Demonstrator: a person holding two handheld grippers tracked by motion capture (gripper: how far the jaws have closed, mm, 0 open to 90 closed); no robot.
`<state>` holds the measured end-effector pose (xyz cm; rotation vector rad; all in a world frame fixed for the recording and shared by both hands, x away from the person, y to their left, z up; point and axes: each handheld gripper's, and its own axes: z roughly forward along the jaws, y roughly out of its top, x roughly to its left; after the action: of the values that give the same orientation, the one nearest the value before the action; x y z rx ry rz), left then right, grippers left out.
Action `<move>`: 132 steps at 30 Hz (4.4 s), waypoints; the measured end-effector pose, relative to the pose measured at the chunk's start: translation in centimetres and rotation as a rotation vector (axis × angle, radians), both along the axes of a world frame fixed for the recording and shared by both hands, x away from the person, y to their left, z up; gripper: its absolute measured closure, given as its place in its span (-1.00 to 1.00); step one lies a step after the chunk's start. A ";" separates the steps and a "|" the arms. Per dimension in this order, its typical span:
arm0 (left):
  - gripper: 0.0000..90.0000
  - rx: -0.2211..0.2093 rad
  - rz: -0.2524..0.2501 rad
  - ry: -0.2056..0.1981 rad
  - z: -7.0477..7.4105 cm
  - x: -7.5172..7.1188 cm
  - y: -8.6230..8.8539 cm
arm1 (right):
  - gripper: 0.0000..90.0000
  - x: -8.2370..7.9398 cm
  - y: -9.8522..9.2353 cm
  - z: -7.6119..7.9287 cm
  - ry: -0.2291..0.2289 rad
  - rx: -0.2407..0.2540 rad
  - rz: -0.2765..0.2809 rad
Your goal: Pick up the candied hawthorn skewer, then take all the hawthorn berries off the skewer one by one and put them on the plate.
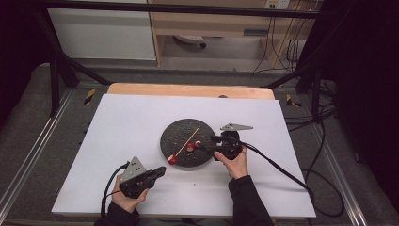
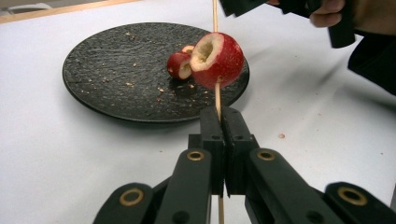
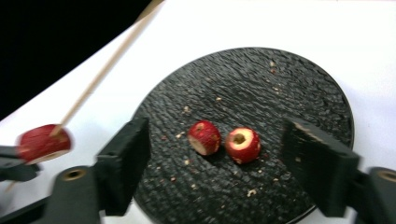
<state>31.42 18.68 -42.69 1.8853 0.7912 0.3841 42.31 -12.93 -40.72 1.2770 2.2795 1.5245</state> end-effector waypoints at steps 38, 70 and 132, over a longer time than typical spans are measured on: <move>0.96 0.012 -0.026 -0.013 -0.2 -0.3 -1.9 | -0.10 -4.3 6.1 -1.2 0.042 0.146 0.207; 0.96 -0.007 -0.029 -0.032 0.2 -0.4 -1.2 | 0.33 -1.4 3.0 3.2 -0.017 0.138 0.143; 0.96 0.006 0.000 -0.004 -0.1 -0.1 -0.3 | 0.23 0.7 1.9 -4.0 0.035 -0.143 0.038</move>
<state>31.33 18.33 -42.81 1.8894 0.7878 0.3907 42.97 -11.03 -44.71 1.2383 2.3987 1.3318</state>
